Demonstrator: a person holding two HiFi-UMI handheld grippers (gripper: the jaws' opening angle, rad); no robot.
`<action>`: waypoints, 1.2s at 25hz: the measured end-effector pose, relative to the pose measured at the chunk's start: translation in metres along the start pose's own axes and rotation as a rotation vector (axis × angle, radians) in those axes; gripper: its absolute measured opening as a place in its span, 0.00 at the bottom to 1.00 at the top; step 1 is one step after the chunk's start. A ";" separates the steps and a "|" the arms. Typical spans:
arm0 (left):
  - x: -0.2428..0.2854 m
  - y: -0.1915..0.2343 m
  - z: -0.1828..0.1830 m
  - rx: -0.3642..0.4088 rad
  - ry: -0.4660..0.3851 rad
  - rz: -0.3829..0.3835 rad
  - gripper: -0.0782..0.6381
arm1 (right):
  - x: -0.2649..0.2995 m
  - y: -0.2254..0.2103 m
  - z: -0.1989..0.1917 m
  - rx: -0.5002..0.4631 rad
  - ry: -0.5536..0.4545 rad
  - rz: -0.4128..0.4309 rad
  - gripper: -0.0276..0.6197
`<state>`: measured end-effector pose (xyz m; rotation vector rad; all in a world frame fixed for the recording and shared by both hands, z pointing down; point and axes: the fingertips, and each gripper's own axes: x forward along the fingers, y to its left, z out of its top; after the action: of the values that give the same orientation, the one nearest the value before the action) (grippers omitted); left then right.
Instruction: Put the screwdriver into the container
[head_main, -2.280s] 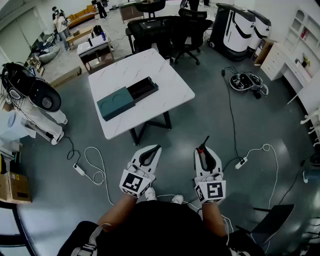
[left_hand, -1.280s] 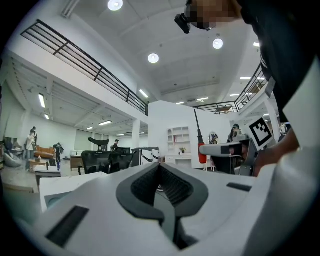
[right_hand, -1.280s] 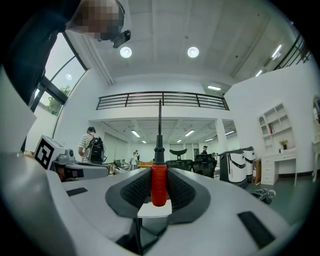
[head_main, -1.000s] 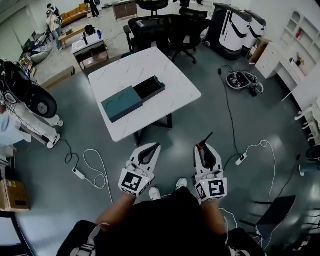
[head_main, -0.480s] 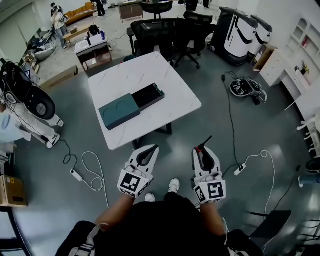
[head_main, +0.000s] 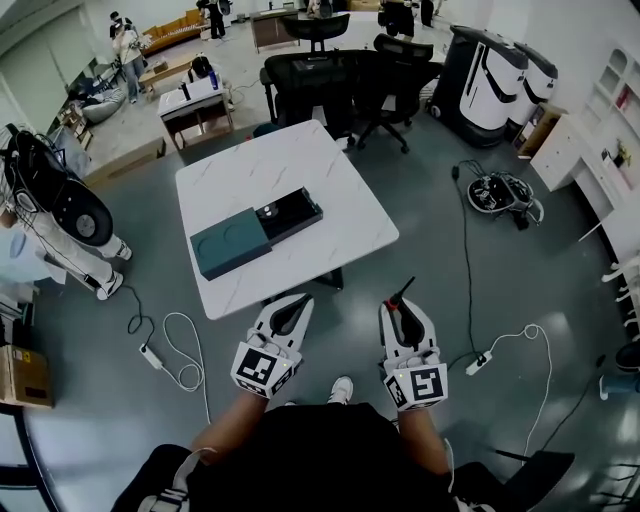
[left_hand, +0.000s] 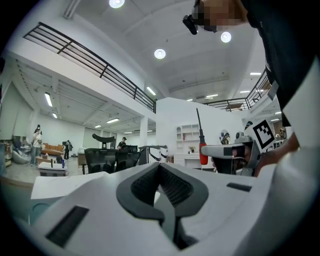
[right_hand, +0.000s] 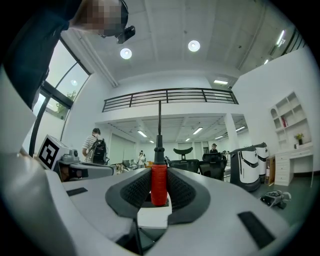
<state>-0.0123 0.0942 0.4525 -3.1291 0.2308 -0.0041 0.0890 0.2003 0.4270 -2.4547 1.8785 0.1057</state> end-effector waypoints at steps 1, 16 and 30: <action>0.005 0.000 0.000 0.004 0.002 0.007 0.12 | 0.003 -0.005 0.000 -0.001 -0.002 0.006 0.21; 0.035 0.036 -0.009 0.000 0.043 0.147 0.12 | 0.065 -0.028 -0.008 0.029 0.002 0.155 0.21; 0.066 0.160 -0.018 -0.013 0.030 0.218 0.12 | 0.206 0.010 -0.035 -0.012 0.032 0.274 0.21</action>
<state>0.0296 -0.0739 0.4698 -3.0992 0.5730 -0.0488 0.1340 -0.0030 0.4442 -2.2042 2.2228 0.0887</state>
